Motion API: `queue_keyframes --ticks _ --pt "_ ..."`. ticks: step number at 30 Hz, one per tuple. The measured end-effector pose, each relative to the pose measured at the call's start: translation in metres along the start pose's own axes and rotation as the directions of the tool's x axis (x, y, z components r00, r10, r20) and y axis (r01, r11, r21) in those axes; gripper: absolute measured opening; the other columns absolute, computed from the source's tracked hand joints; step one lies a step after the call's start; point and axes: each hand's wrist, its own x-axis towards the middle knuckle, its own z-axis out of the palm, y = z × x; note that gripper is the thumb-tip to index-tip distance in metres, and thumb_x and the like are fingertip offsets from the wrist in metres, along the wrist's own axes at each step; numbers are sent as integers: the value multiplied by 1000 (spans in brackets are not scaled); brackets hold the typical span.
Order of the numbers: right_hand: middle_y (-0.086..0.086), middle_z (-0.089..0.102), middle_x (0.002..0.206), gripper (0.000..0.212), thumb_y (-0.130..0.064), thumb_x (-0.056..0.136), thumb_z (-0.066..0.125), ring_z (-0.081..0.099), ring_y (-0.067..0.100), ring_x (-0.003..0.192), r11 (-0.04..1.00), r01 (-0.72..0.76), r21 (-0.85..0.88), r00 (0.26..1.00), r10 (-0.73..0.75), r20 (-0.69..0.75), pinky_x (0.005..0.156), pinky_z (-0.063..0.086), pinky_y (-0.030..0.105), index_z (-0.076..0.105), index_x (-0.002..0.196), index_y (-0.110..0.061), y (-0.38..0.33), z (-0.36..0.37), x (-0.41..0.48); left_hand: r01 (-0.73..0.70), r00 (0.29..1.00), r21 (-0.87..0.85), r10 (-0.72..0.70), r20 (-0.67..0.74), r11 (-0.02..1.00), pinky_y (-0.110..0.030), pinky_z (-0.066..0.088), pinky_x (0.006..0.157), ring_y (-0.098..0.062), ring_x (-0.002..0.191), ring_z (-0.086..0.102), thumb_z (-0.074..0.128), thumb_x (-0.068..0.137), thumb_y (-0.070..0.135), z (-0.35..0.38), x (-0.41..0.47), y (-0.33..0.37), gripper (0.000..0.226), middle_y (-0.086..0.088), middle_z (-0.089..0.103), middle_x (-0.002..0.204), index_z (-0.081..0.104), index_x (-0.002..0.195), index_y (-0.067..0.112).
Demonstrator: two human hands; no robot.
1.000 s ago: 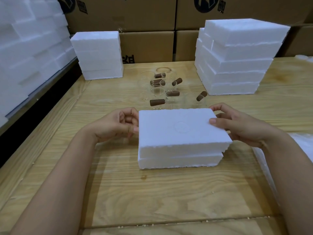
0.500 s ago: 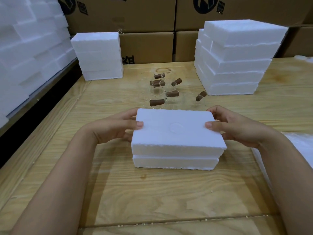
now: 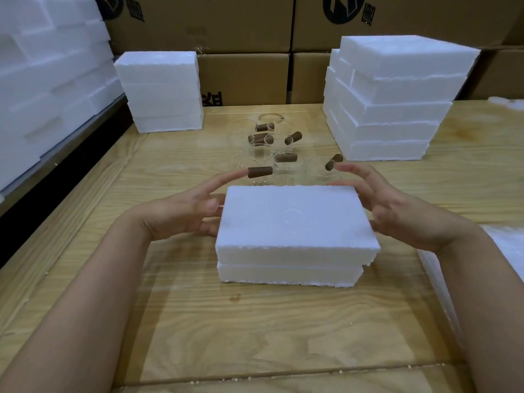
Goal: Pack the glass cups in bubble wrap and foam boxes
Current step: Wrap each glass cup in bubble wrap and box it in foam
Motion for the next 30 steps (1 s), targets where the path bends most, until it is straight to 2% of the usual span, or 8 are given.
queue_keyframes --ticks 5,10,12,15,17,20,25,30 --pt "-29 50 124 70 -41 63 75 53 -3 112 998 -2 -57 990 10 138 82 46 12 47 126 -54 1 3 -1 -34 989 95 20 147 995 -33 35 112 -14 141 36 92 51 50 1 -6 -5 139 10 38 153 -11 145 51" --pt "-27 50 122 57 -40 64 71 54 -4 104 996 -10 -86 992 20 122 78 43 8 55 118 -52 -1 4 1 5 1000 296 -10 14 955 -8 38 98 12 129 39 88 53 31 11 -3 -11 143 47 35 134 -24 136 62" --pt "-26 50 124 57 -43 64 71 53 -3 106 994 -15 -104 993 27 112 80 43 9 55 117 -52 0 4 1 -49 994 291 73 -75 956 -12 40 99 5 128 45 87 54 29 14 -3 -11 136 29 39 141 -17 134 67" --pt "-20 48 128 53 -45 64 72 51 -2 111 990 -7 -140 1000 10 22 83 42 11 57 114 -52 4 2 4 -167 960 217 209 -186 962 -24 49 94 -13 124 55 85 55 26 21 -1 -11 109 4 43 141 18 129 70" --pt "-16 51 128 40 -38 70 72 53 -1 114 994 26 -110 995 -36 -93 86 43 15 62 108 -47 8 -1 7 -220 929 193 266 -256 956 -29 50 88 -17 121 56 83 56 27 25 4 -15 88 2 43 139 38 126 54" --pt "-22 59 117 28 -42 75 69 56 -2 108 995 67 -70 981 -79 -177 82 45 15 64 103 -44 13 -1 9 -240 915 165 280 -291 957 -25 50 85 -14 122 53 83 57 26 26 9 -20 79 9 44 138 44 124 41" --pt "-16 48 127 85 -46 51 86 57 2 109 999 2 -32 998 0 61 83 48 19 44 124 -50 23 -4 4 -150 970 280 196 -144 948 -11 46 67 6 88 60 86 63 -1 22 9 -25 106 33 53 115 21 135 43" --pt "-12 39 118 98 -22 55 86 60 0 79 986 -46 -159 999 49 19 71 52 22 27 122 -62 27 2 7 -130 954 334 210 -215 934 -11 43 86 2 110 56 84 66 -1 21 11 -28 103 32 54 120 24 133 50"
